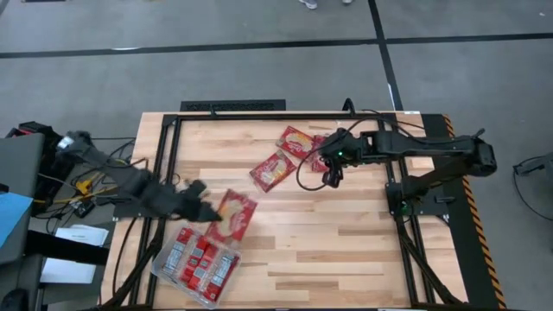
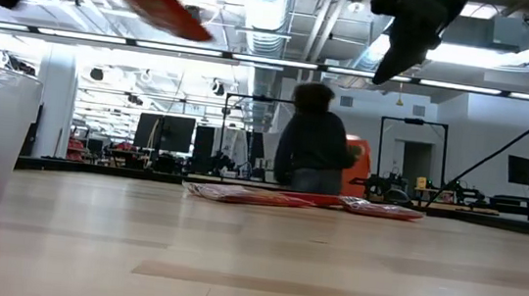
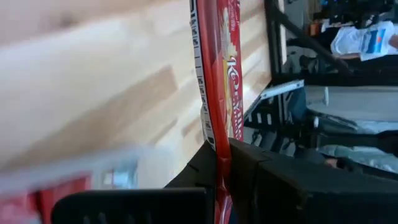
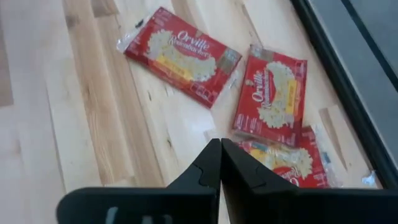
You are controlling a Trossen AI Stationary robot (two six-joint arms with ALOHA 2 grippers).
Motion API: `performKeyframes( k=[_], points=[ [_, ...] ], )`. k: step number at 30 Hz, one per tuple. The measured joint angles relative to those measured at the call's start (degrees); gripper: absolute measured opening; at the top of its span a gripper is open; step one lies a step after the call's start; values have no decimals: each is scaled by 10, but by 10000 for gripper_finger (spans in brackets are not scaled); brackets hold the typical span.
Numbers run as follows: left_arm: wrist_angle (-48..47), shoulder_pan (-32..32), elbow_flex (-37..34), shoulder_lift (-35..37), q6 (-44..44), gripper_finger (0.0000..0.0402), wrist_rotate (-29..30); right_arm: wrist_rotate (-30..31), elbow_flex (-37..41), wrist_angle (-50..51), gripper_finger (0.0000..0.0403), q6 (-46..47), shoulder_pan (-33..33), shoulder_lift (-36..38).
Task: Sort popcorn bags into baskets
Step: Put the red popcorn bag into the transparent bin
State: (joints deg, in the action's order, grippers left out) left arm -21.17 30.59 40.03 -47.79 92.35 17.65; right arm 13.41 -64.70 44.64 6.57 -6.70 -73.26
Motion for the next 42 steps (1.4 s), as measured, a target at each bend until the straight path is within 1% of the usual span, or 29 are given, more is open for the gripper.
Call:
performKeyframes(
  k=[3,6,9,13,16,19,26,29,33,37,42],
  points=[
    [-25,114,0,8,67,1,89,0,1,1,22,0,1,-11],
    [-22,198,0,-9,105,1,145,0,1,0,16,0,2,-19],
    [-22,247,0,-39,135,1,157,-1,1,-4,19,3,3,-30],
    [-20,287,0,-88,192,0,141,-1,1,-4,34,5,3,-38],
    [-8,303,0,-126,235,0,139,-1,0,-12,39,10,3,-45],
    [3,310,0,-159,263,0,139,-1,1,-6,35,14,2,-44],
    [77,311,0,-214,270,3,123,-2,1,-4,18,15,2,-44],
    [89,311,0,-228,272,4,123,-2,1,-5,19,15,2,-44],
    [88,310,1,-242,291,5,120,-2,1,-4,31,15,2,-44],
    [87,310,1,-254,313,5,103,-2,1,1,39,15,2,-44],
    [78,310,1,-265,335,5,81,-2,1,2,34,15,2,-44]
  ],
)
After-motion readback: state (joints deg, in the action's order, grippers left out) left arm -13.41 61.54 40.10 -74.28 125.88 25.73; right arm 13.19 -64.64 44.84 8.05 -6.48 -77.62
